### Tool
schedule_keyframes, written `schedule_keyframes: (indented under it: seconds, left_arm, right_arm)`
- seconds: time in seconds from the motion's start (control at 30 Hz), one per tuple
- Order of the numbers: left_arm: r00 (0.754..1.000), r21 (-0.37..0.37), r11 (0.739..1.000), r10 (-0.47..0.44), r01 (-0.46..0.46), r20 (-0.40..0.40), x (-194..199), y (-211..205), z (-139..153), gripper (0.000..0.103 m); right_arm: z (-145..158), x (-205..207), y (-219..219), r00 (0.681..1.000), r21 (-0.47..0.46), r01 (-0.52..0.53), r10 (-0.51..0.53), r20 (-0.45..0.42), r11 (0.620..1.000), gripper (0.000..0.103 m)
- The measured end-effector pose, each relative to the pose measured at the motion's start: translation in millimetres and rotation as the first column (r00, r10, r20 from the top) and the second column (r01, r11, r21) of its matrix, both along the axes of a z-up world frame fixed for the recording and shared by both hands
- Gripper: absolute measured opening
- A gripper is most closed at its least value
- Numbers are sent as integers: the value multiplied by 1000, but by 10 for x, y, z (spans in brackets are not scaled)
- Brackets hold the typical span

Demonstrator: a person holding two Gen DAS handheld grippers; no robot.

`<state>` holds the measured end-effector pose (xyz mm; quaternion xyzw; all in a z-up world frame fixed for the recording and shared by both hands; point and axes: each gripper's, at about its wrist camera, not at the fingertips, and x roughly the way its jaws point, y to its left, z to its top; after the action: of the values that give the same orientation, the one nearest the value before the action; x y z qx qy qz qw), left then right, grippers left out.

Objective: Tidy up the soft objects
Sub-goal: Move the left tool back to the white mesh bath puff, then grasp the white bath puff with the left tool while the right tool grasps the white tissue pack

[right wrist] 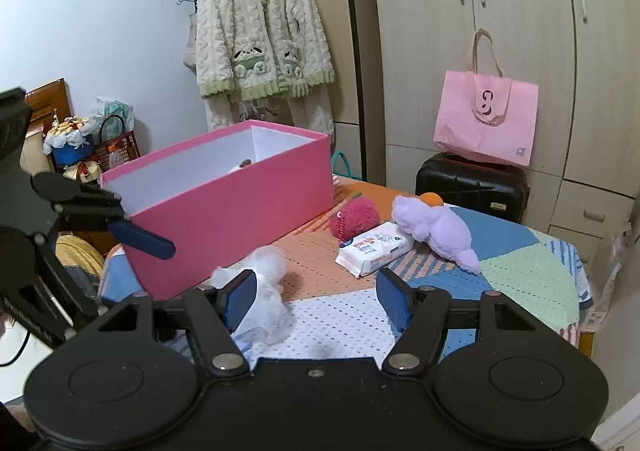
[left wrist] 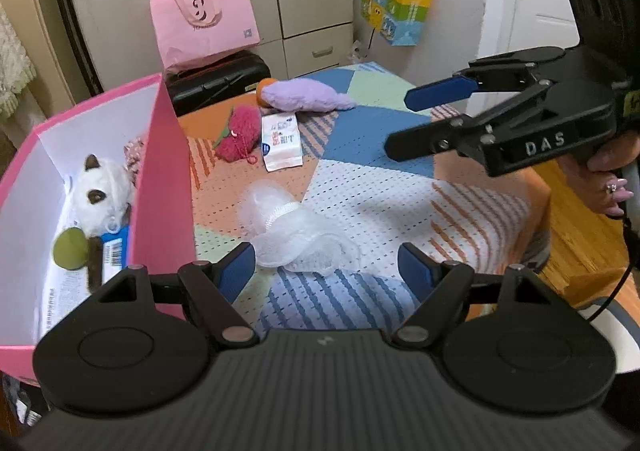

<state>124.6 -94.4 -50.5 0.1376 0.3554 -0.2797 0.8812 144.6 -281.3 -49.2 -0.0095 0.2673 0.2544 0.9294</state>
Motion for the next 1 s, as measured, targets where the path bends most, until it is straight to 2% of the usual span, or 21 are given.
schedule_keyframes:
  seconds: [0.13,0.27,0.33,0.63,0.8,0.87,1.0]
  left_arm:
    - [999,-7,999,37,-37,6,140,-49,-148,78]
    - [995,44,996,81,-84,63,235,-128,-275,78]
    - [991,46,994,95,-100,94,267,-152,-311,78]
    - [982,-12,991,136,-135,130,395,-207,-470,77]
    - [979,-48,987,158,-153,127,456,-189,-560,71]
    - [978,-38,988,154,-150,139,472,-212,-593,64]
    - [981,-80,985,161,-152,108,508,-184,-626,56]
  right_arm:
    - [-104,191,6,1000,3,19,-19,-1,1000,71]
    - [-185,414,72,1000,-6,-7,7,-11,1000,72]
    - [-231,547,114,1000,2,-1,2,-28,1000,73]
    - [-482,1098,283,991,-34,26,-31,-127,999,76]
    - [-585,1302,341,985,-49,48,-55,-162,998,79]
    - [-609,1364,367,983,-55,55,-63,-175,997,80]
    - [-652,1485,401,976,-47,74,-82,-203,996,83]
